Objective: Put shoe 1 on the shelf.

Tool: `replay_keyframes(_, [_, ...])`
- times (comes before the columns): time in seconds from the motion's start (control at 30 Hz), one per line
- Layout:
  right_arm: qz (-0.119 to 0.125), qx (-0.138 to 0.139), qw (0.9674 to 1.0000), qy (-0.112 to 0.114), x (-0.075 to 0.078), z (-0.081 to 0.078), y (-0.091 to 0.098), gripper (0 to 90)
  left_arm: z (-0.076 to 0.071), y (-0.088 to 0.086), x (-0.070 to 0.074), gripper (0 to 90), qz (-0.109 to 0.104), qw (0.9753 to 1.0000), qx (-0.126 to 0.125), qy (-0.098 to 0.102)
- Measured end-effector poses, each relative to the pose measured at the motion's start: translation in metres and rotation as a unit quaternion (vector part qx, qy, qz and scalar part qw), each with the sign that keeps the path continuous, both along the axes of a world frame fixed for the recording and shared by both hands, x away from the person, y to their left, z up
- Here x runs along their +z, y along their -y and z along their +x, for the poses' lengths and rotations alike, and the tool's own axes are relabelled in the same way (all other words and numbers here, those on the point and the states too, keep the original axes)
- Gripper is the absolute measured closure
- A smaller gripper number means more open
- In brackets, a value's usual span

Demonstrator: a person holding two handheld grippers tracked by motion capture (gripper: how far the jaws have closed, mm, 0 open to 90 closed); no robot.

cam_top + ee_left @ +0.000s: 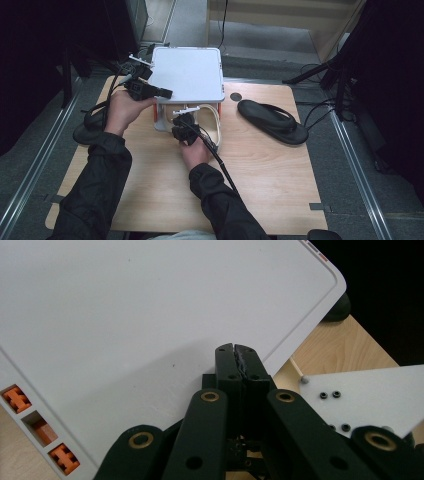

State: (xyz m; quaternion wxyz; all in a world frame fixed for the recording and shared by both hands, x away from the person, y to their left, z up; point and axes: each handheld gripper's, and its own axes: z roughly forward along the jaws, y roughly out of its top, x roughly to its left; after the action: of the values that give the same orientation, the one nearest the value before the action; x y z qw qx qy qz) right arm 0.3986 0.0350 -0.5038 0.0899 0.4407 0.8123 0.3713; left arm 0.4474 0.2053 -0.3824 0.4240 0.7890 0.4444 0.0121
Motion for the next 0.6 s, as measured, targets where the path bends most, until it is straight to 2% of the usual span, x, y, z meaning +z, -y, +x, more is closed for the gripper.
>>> replay_keyframes(0.2, [0.006,0.008,0.9999,0.001,0.0,0.004,0.001,90.0,0.001,-0.001,0.0,90.0,-0.003,1.0,-0.001,-0.001])
replay_keyframes(0.4, [0.023,0.025,0.9993,0.013,0.011,-0.011,0.007,90.0,0.0,-0.001,0.0,90.0,-0.001,1.0,0.0,-0.002])
replay_keyframes(0.53, [0.025,0.042,0.9987,0.017,0.019,-0.023,0.013,90.0,0.0,-0.001,0.0,90.0,-0.002,1.0,0.0,0.0])
replay_keyframes(0.6, [0.031,0.046,0.9984,0.012,0.023,-0.028,0.019,90.0,0.0,-0.001,0.0,90.0,-0.001,1.0,0.0,0.0])
